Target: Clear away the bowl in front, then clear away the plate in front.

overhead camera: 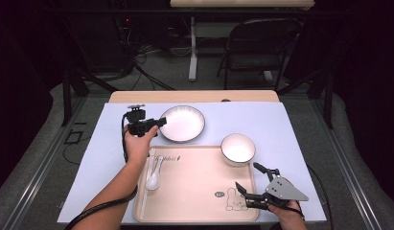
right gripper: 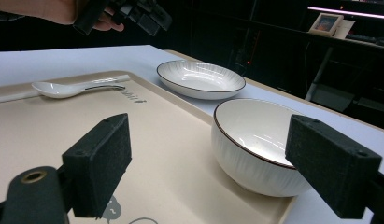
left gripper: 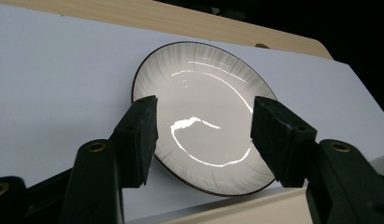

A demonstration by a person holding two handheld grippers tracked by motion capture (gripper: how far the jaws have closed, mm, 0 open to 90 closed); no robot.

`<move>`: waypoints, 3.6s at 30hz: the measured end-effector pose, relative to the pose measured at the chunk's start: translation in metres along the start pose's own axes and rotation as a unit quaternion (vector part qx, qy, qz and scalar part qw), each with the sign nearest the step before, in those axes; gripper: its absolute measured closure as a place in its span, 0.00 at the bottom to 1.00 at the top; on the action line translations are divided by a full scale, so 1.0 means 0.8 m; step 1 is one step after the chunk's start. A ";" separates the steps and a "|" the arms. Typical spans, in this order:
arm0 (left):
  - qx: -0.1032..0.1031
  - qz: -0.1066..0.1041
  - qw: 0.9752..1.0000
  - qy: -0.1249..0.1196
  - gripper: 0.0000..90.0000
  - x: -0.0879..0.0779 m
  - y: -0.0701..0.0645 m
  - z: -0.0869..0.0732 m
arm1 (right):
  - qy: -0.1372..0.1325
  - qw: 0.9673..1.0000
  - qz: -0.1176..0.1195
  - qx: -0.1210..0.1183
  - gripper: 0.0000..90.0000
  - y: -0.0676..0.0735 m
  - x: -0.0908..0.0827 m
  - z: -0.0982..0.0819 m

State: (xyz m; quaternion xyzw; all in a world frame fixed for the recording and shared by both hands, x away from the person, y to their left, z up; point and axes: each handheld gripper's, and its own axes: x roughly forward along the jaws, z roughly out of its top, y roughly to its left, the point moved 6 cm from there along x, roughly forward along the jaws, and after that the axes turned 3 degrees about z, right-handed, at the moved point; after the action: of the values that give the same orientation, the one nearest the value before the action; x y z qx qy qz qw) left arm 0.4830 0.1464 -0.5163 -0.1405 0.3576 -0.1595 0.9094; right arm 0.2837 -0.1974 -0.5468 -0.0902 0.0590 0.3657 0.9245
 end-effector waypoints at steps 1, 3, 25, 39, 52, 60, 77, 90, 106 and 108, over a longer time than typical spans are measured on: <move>-0.001 0.003 1.000 0.001 0.46 0.000 0.002 0.000 | 0.000 1.000 0.000 0.000 0.16 0.000 0.000 0.000; -0.003 0.005 1.000 -0.001 0.46 0.000 0.005 0.002 | 0.000 1.000 0.000 0.000 0.16 0.000 0.000 0.000; -0.036 0.045 0.998 -0.006 0.46 0.003 0.045 0.018 | 0.000 1.000 0.000 -0.001 0.16 0.000 0.000 0.000; -0.046 0.062 0.997 -0.001 0.47 0.015 0.055 0.030 | 0.000 1.000 0.001 0.001 0.16 0.000 0.000 0.000; -0.053 0.051 0.997 0.021 0.48 0.037 0.059 0.022 | 0.000 1.000 0.002 -0.001 0.16 -0.001 0.001 0.000; -0.057 0.050 0.997 0.033 0.48 0.054 0.059 0.010 | 0.000 1.000 0.002 0.001 0.16 0.000 0.000 0.000; -0.055 0.044 0.996 0.055 0.50 0.086 0.051 -0.010 | 0.000 1.000 0.003 0.001 0.16 0.000 0.001 0.000; -0.065 0.027 0.995 0.067 0.60 0.097 0.045 -0.016 | 0.001 1.000 0.001 0.001 0.16 -0.001 0.000 -0.001; -0.081 0.042 0.991 0.094 0.74 0.111 0.041 -0.020 | -0.002 1.000 0.001 0.005 0.16 -0.003 0.000 -0.001; -0.084 0.042 0.991 0.093 0.76 0.112 0.042 -0.021 | -0.001 1.000 0.001 0.006 0.16 -0.004 -0.001 -0.001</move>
State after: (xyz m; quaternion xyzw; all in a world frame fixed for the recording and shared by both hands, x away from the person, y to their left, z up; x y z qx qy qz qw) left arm 0.5401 0.1398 -0.5947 -0.1855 0.4585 -0.1027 0.8630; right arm 0.2853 -0.1999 -0.5474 -0.0841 0.0601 0.3666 0.9246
